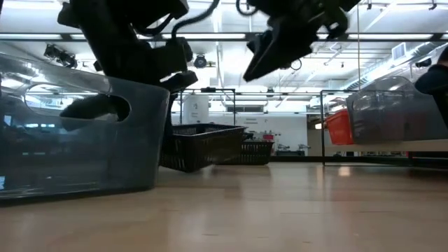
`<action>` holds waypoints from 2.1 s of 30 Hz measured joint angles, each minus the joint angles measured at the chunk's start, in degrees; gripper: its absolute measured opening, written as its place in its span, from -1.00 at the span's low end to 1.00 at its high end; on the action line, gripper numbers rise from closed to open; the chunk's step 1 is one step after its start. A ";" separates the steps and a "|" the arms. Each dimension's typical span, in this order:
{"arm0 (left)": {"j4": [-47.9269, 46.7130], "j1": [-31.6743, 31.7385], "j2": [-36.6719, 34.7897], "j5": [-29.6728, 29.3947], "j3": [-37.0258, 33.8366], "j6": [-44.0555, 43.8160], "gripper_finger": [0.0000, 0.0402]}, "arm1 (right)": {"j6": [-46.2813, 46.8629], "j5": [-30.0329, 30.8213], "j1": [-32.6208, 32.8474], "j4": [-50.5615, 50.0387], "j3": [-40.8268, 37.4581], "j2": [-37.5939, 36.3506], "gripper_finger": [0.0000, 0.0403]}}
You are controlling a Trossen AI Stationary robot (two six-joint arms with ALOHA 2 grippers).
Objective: Stack baskets on shelf by color
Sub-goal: Stack bottom black bin on top of the black bin on the shelf
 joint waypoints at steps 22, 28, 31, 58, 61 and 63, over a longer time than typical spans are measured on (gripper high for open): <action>11.86 -0.78 -0.09 18.49 0.00 8.65 -0.97 | 1.34 0.36 7.15 2.90 0.00 8.37 -0.25; 12.09 -1.96 -0.09 18.66 0.00 8.36 -0.97 | 0.88 -0.73 7.44 6.55 0.00 8.37 -0.21; 12.11 -2.28 -0.07 18.71 0.00 8.13 -0.97 | -0.13 -0.28 7.77 7.94 0.00 8.37 -0.19; 13.47 -2.52 0.00 18.25 0.00 6.13 -0.97 | 8.37 0.80 7.82 10.64 0.00 15.98 -0.21; 13.53 -2.52 0.01 18.26 0.00 5.40 -0.97 | 8.43 0.82 7.82 9.83 0.00 15.98 -0.31; 13.57 -2.54 0.00 18.30 0.00 5.31 -0.96 | 8.44 0.82 7.86 9.55 0.00 15.98 -0.44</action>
